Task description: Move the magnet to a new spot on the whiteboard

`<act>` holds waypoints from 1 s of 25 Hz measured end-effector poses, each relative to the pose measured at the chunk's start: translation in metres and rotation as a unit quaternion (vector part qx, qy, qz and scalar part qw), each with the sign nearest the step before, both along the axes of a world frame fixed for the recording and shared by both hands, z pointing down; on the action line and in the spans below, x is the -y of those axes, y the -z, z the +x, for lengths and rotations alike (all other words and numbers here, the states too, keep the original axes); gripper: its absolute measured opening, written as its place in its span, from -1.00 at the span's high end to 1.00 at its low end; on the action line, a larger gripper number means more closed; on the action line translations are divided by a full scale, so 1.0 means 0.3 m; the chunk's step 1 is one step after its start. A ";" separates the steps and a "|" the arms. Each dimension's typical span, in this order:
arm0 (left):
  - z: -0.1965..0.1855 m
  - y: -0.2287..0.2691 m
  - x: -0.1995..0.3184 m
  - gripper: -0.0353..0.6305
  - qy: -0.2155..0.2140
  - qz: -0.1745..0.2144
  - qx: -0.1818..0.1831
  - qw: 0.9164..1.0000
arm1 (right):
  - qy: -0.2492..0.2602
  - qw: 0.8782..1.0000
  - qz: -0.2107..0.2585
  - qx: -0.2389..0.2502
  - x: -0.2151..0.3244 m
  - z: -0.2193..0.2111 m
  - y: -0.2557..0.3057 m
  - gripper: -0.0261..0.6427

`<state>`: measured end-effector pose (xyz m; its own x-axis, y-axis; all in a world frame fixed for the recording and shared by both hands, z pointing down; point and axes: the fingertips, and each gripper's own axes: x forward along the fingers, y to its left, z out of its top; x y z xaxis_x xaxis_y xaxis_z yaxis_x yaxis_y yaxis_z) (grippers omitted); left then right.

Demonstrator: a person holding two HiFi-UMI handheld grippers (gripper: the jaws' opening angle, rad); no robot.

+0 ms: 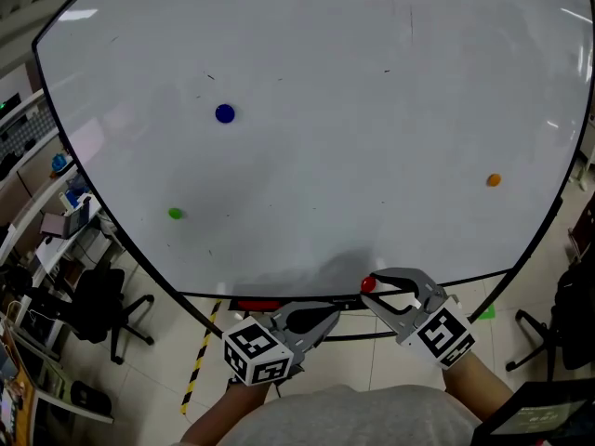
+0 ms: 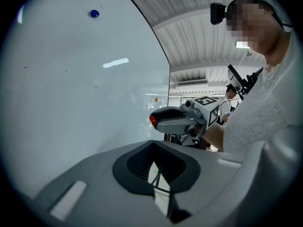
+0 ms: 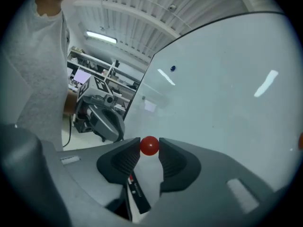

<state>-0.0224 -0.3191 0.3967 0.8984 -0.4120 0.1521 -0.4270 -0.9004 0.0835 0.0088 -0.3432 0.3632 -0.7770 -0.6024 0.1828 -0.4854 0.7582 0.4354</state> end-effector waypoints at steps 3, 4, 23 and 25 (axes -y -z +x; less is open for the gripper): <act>-0.005 -0.002 0.003 0.95 0.001 -0.002 0.001 1.000 | -0.018 0.998 0.056 -0.036 0.057 -0.006 0.068 0.55; -0.007 -0.004 0.004 0.95 0.001 -0.002 0.001 1.000 | -0.026 0.996 0.074 -0.047 0.078 -0.006 0.089 0.55; -0.066 -0.035 0.035 0.95 0.015 -0.012 0.004 1.000 | -0.209 0.922 0.288 -0.155 0.376 0.010 0.311 0.55; -0.071 -0.038 0.038 0.95 0.016 -0.013 0.004 1.000 | -0.217 0.917 0.294 -0.161 0.388 0.011 0.308 0.56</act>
<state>-0.0436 -0.3305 0.4082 0.8840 -0.4358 0.1693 -0.4557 -0.8841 0.1032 0.0120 -0.4596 0.2707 -0.4030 -0.9104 -0.0941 -0.4602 0.1127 0.8806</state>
